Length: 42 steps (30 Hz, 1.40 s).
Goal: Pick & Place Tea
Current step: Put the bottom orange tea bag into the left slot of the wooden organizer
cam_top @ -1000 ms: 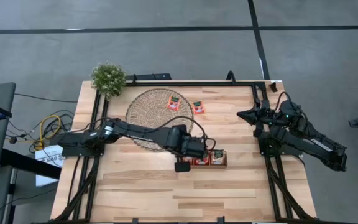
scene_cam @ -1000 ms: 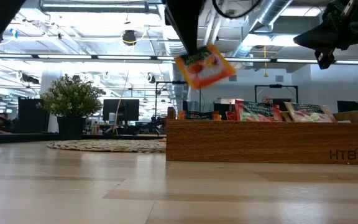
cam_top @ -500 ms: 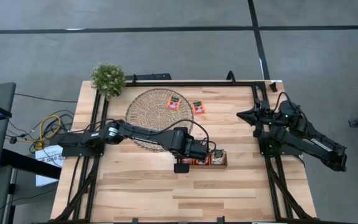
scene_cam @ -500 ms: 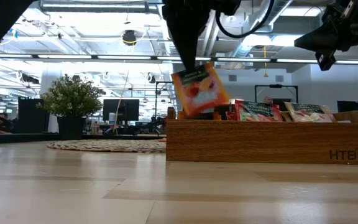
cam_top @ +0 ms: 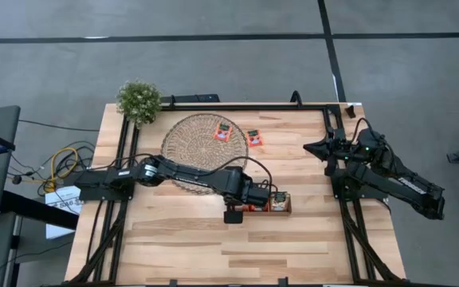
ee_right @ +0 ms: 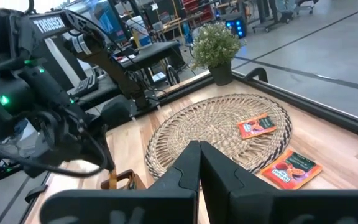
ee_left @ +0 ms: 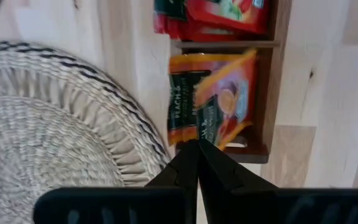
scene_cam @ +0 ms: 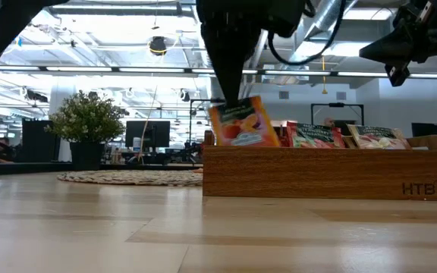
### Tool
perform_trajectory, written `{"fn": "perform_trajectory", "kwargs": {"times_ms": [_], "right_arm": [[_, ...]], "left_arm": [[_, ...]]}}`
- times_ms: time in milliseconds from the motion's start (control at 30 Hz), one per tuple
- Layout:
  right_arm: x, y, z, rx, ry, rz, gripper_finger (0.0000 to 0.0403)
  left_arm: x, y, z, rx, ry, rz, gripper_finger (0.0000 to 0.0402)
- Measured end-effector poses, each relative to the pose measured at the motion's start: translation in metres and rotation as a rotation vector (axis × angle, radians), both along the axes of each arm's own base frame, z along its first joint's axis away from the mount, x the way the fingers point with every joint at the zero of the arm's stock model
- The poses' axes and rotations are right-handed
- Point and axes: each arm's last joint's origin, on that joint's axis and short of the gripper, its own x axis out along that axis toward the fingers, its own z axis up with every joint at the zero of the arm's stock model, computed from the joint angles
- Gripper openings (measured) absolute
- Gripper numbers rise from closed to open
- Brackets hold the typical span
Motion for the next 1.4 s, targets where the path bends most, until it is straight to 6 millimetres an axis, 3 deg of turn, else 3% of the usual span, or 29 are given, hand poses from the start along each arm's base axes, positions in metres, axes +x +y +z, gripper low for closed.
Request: {"fn": "perform_trajectory", "kwargs": {"times_ms": [667, 1400], "right_arm": [[0.0, 0.0, 0.0, 0.001, 0.002, 0.0, 0.0], [0.0, 0.0, -0.002, 0.009, 0.017, 0.0, 0.0]], "left_arm": [[0.004, 0.011, -0.001, 0.036, -0.004, -0.042, 0.0], [0.003, 0.009, -0.001, 0.093, 0.024, -0.165, 0.0]]}}
